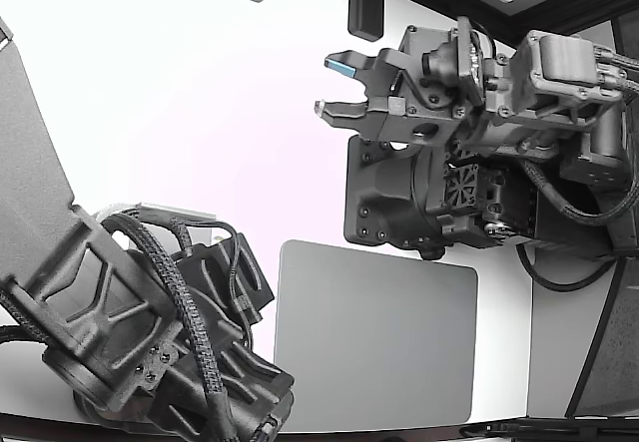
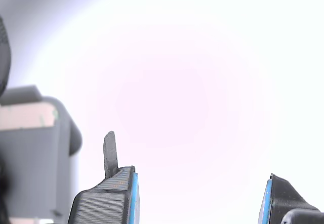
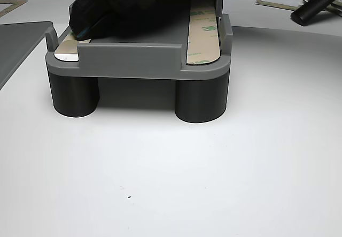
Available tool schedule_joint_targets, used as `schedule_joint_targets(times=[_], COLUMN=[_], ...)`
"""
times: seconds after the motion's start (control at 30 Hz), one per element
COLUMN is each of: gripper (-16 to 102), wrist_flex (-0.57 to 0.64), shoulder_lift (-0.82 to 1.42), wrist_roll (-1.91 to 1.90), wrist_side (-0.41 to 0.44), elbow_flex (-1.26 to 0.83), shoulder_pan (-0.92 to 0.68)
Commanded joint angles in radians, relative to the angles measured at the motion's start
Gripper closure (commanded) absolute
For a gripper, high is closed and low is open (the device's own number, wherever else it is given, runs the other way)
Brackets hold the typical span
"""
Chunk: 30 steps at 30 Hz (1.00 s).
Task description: Peel off protective film from adhesive tape.
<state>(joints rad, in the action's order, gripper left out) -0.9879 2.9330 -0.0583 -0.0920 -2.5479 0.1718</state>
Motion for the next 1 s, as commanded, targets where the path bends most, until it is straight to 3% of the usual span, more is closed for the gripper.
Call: schedule_joint_targets(times=[0.0, 0.23, 0.97], gripper=[-14, -14, -14], wrist_flex=[0.025, 0.028, 0.028], shoulder_lift=[0.021, 0.021, 0.021], wrist_roll=[-0.008, 0.023, 0.018], wrist_side=[-0.031, -0.064, -0.057], elbow_flex=[-0.021, -0.092, -0.092], shoulder_pan=[0.041, 0.058, 0.057])
